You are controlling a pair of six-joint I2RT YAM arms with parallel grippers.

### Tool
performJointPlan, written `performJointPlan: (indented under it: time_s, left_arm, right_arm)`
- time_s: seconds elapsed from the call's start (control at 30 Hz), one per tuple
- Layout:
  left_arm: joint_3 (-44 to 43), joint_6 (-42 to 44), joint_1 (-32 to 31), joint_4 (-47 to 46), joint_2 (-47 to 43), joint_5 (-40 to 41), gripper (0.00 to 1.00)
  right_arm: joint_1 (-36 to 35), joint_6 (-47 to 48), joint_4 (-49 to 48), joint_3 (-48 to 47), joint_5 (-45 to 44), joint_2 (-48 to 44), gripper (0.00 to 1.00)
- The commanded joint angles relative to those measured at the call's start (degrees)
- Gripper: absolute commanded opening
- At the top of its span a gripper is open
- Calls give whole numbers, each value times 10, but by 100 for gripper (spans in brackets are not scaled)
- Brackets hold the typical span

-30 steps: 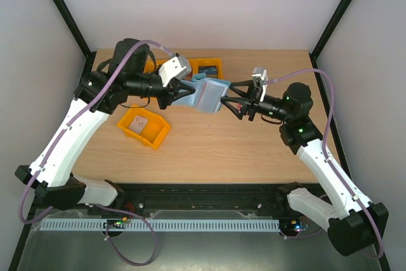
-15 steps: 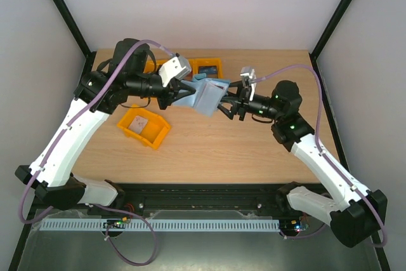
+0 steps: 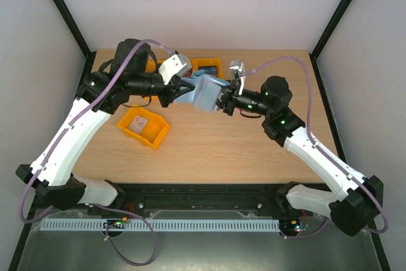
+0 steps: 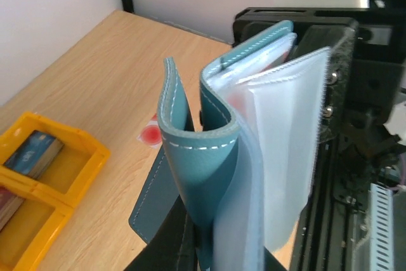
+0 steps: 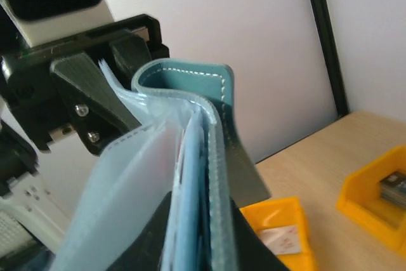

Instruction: Take the credit cards out of the card holder

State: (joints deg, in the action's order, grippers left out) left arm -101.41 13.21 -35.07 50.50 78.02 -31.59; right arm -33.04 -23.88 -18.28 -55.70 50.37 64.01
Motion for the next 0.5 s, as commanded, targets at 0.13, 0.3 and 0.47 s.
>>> performJointPlan:
  time_s: [0.13, 0.3, 0.47]
  left_arm:
    - [33, -33, -3, -49, 1, 155, 96]
    - [38, -18, -3, -56, 4, 200, 99]
    - [41, -19, -3, -58, 9, 212, 99]
  right_arm:
    - [-15, -8, 106, -70, -160, 30, 2]
    - [-70, -14, 257, -152, -399, 82, 2]
    - [-138, -20, 342, -234, -549, 142, 2]
